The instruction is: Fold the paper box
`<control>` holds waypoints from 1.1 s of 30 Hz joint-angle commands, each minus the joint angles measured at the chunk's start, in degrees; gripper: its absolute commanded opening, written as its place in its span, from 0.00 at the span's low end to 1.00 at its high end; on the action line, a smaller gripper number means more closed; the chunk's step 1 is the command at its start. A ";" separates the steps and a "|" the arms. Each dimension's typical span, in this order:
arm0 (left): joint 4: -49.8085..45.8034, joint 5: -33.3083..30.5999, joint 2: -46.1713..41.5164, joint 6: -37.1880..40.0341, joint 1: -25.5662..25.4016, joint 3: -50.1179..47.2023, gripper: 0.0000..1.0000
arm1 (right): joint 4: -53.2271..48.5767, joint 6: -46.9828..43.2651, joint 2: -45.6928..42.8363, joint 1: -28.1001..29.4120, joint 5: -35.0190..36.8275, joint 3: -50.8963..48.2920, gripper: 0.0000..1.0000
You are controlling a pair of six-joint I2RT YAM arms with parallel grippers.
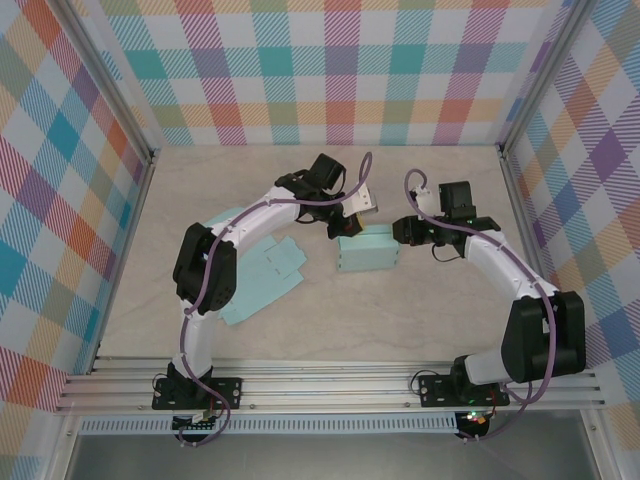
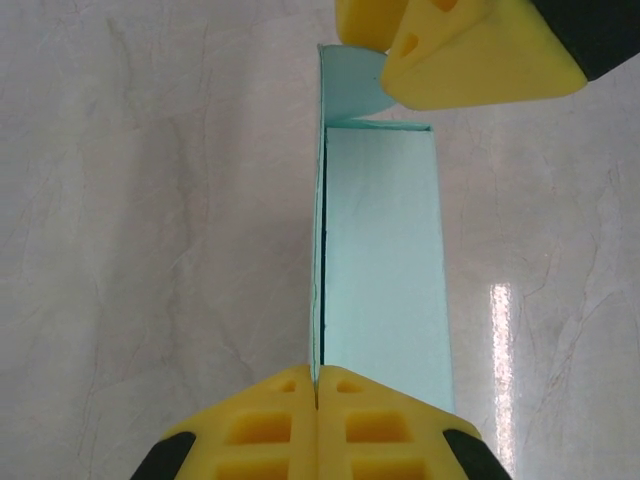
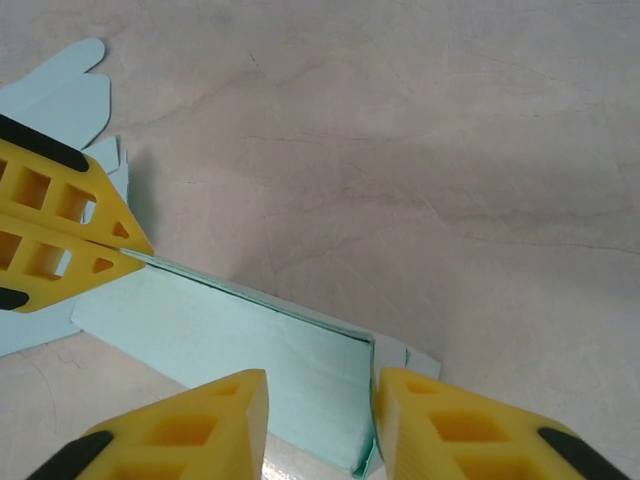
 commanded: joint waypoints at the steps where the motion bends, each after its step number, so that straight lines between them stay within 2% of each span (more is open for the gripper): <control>1: -1.47 -3.99 0.49 -0.83 -0.33 -2.13 0.00 | -0.73 0.87 -1.74 1.12 -0.49 -0.81 0.26; 4: -0.33 -5.58 -0.08 -1.03 -0.88 -3.05 0.00 | -1.21 1.92 -1.54 2.00 0.62 -0.72 0.19; 16: 8.58 -11.19 -4.51 -2.39 -2.11 -10.42 0.00 | -1.43 4.75 -2.28 3.88 5.38 -0.90 0.13; 26: 18.30 -10.73 -10.07 0.75 -2.23 -16.33 0.00 | -2.73 2.90 -6.04 2.71 10.53 0.50 0.31; 33: 15.68 -8.91 -10.43 5.01 -2.27 -15.30 0.00 | -2.38 -1.67 -5.01 1.51 9.28 0.42 0.42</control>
